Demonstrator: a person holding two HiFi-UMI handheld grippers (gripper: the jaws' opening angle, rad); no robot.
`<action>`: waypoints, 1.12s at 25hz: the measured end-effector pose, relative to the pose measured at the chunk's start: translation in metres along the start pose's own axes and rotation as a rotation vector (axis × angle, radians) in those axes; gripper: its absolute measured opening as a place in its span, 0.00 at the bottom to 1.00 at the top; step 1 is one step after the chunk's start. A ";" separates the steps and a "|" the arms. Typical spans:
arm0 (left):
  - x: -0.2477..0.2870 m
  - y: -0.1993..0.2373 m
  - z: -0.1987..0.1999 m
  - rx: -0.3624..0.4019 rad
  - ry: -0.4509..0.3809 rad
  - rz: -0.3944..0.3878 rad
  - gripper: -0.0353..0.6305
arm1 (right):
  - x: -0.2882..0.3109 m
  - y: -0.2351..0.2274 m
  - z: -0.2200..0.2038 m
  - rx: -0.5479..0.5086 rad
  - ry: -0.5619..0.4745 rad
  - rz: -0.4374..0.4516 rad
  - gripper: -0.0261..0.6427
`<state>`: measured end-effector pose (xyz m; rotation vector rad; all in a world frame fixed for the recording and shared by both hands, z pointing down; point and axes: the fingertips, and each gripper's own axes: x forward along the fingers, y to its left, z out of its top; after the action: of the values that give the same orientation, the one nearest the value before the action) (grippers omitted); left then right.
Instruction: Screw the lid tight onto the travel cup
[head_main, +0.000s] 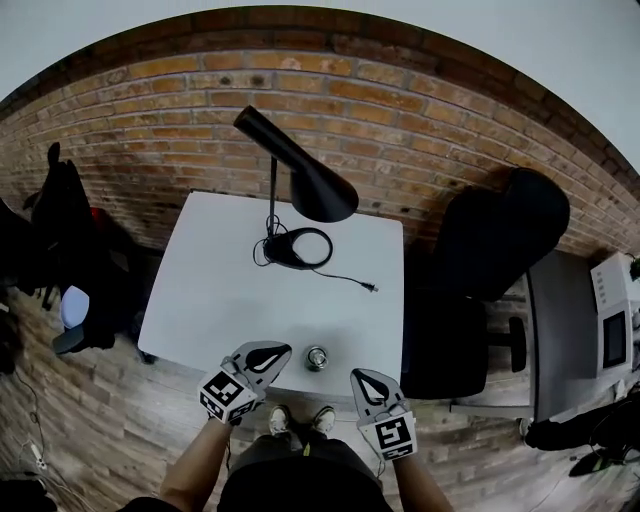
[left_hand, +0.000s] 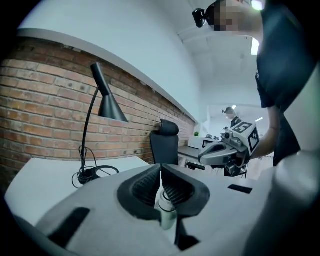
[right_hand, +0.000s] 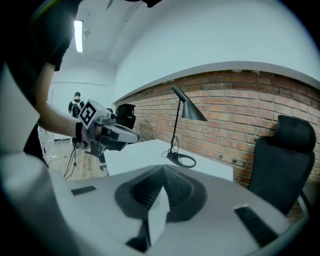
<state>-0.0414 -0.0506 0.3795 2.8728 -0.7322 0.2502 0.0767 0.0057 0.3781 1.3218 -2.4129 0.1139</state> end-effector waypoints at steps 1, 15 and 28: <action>-0.003 -0.002 0.006 0.010 -0.003 0.014 0.10 | -0.004 0.001 0.003 -0.003 -0.010 0.005 0.06; -0.059 -0.001 0.111 0.098 -0.150 0.213 0.09 | -0.049 -0.036 0.027 0.080 -0.070 -0.091 0.06; -0.104 -0.018 0.164 0.145 -0.258 0.392 0.09 | -0.068 -0.076 0.057 0.118 -0.141 -0.172 0.06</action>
<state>-0.1030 -0.0201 0.1967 2.9022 -1.3806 -0.0260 0.1550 0.0030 0.2917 1.6348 -2.4256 0.1217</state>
